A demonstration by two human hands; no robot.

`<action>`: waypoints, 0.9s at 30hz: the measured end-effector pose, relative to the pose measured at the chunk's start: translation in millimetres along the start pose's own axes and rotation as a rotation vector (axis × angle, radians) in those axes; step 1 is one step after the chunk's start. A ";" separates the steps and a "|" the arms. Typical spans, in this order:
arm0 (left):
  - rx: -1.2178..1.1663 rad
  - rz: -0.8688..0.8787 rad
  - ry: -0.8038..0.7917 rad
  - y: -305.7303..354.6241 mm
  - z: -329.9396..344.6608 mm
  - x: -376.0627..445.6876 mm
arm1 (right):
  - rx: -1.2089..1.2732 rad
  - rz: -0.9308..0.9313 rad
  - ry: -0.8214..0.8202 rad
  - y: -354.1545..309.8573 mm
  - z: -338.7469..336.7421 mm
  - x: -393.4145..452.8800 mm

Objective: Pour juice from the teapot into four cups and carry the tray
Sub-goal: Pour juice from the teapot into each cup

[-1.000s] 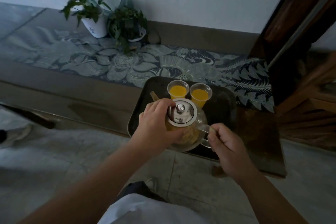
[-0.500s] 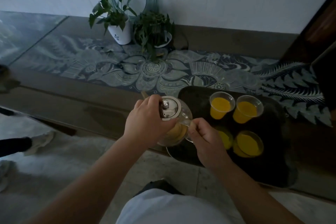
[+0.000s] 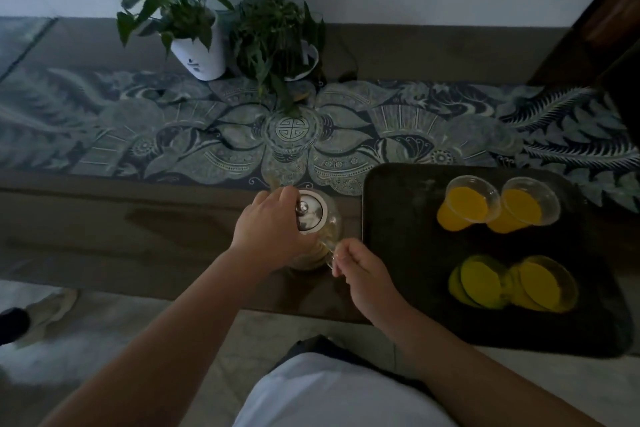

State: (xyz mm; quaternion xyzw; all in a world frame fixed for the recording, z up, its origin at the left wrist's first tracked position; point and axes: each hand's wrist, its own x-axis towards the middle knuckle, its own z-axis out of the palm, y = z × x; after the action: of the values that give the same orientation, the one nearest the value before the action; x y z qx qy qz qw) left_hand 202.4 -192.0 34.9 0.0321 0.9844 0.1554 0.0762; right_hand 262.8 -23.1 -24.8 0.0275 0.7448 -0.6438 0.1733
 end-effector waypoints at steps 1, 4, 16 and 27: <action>0.000 0.006 -0.016 -5.6 1.4 4.8 | -0.014 0.015 -0.003 0.5 4.1 4.0; -0.007 0.013 -0.064 -19.2 5.3 16.4 | -0.019 0.046 0.003 3.4 14.0 13.3; -0.107 0.139 -0.157 -43.9 7.7 40.5 | -0.036 0.153 -0.058 6.4 37.2 35.3; -0.111 0.135 -0.118 -34.8 17.0 35.4 | -0.116 0.260 -0.188 -0.4 45.8 36.9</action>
State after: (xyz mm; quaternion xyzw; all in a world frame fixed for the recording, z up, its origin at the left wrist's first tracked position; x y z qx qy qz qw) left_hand 168.8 -216.9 3.1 0.1031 0.9637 0.2123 0.1251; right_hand 238.3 -74.3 -40.3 0.0531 0.7514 -0.5716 0.3254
